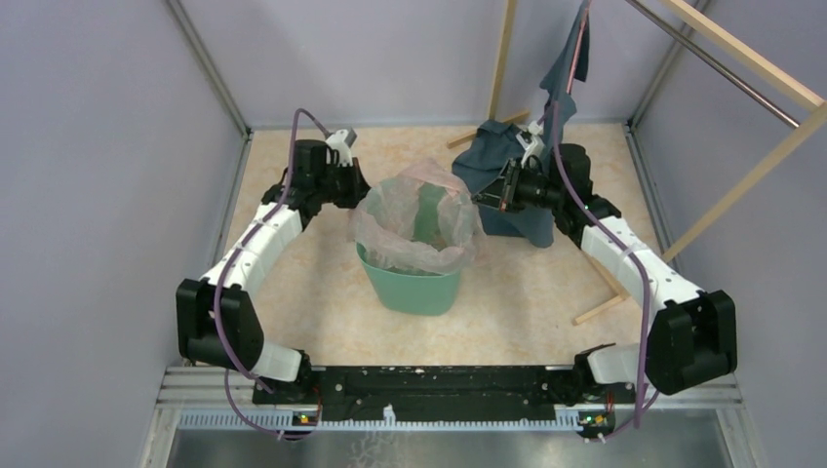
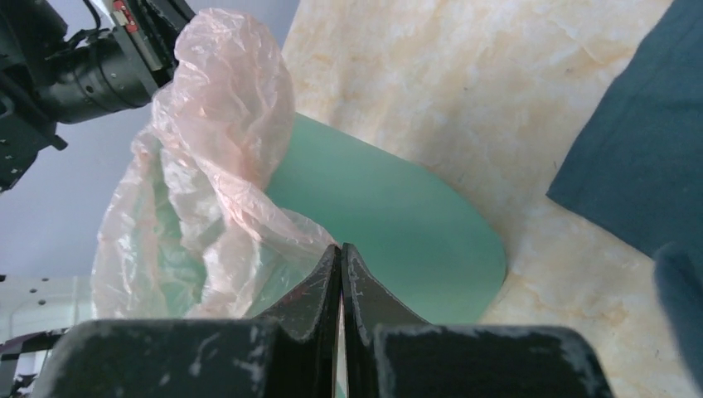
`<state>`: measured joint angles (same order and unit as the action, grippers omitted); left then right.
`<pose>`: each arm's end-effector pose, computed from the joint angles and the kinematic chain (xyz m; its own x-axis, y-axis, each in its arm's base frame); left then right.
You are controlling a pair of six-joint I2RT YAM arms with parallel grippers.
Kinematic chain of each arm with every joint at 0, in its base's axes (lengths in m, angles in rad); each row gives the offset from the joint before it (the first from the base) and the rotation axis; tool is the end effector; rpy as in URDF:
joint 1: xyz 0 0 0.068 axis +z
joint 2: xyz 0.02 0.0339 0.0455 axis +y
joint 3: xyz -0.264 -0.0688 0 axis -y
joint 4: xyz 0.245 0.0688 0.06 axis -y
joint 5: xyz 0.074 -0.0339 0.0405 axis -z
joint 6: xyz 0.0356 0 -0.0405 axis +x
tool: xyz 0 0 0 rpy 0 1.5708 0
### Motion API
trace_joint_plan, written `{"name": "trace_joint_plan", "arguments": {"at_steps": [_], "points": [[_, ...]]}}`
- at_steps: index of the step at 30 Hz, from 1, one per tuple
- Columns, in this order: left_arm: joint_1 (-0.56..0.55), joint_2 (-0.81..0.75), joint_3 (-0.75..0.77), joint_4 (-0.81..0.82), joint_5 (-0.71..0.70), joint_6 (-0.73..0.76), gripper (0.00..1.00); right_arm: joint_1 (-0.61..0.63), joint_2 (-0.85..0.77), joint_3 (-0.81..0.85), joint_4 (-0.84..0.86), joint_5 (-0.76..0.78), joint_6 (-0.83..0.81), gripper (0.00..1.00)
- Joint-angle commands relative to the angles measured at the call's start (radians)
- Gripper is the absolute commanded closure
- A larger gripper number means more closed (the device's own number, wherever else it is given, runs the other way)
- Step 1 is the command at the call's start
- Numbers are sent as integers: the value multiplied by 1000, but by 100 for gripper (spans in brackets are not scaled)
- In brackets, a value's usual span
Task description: Put the trash bags into the trash bin
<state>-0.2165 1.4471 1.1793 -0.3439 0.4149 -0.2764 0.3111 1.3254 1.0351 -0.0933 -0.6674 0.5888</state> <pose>0.3161 -0.0842 0.3073 -0.6812 -0.1059 -0.7244 0.3461 0.8253 -0.4461 0.2811 0.1135 0.3188 -0.7333 0.2224 -0.6425 -0.4565 0.5393 0.7076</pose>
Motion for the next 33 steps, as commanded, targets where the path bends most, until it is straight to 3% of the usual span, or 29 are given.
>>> {"name": "trace_joint_plan", "arguments": {"at_steps": [1,9,14,19,21,23,25,33], "points": [[6,6,-40,41,0,-4,100,1,16,-63,101,54,43,100],[6,-54,-116,-17,-33,7,100,0,4,-148,100,86,7,100],[6,-132,-147,-50,-61,15,100,0,-28,-136,-5,123,-62,100],[6,-140,-129,-58,-28,16,100,0,-120,4,-262,225,-165,98],[5,-131,-132,-61,-20,14,100,-22,-184,39,-336,286,-186,72],[5,-127,-139,-60,-13,10,100,-75,-244,22,-327,221,-171,45],[6,-131,-147,-54,-8,6,100,-104,-283,-6,-297,155,-164,33],[5,-137,-147,-56,5,-6,100,-96,-298,-63,-113,-25,-189,30]]}}
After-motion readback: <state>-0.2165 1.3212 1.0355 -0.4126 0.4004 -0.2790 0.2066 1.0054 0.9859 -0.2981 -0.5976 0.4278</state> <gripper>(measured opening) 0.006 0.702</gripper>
